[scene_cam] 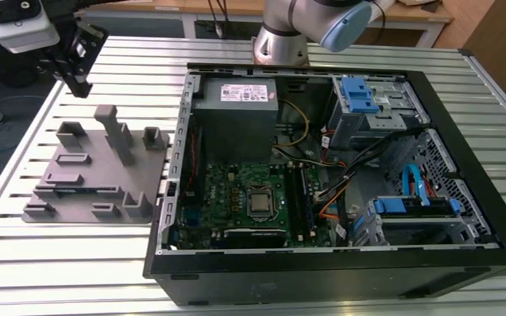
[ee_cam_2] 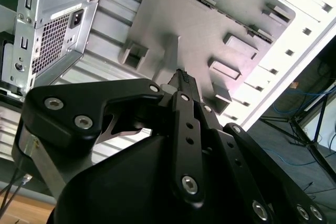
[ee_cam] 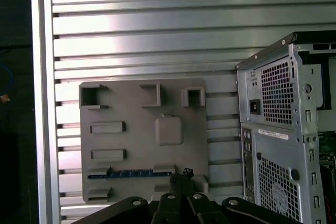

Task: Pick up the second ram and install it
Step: 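Reach for the second ram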

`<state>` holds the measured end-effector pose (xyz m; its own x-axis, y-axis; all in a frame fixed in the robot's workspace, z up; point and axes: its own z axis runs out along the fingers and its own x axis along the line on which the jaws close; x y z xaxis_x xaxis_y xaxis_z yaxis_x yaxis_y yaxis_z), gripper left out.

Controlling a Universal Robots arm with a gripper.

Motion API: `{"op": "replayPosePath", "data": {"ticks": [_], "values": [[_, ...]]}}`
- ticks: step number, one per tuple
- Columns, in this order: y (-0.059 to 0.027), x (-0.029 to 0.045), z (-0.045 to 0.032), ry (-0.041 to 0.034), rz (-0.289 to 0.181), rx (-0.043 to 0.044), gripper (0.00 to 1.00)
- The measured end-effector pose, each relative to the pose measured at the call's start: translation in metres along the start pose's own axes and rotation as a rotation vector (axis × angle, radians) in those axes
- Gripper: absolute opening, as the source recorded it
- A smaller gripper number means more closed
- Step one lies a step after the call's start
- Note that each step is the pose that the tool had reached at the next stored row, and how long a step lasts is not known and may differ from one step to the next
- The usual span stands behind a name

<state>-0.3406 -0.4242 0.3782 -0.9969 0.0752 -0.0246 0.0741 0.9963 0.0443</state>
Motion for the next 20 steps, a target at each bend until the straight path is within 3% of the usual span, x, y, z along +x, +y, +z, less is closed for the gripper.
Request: {"op": "replayPosePath", "data": {"ticks": [14, 20], "values": [[-0.0092, 0.0017, 0.0163, 0.0, 0.0, 0.0, 0.11], [-0.0148, 0.0015, 0.0267, 0.0, 0.0, 0.0, 0.11]]}}
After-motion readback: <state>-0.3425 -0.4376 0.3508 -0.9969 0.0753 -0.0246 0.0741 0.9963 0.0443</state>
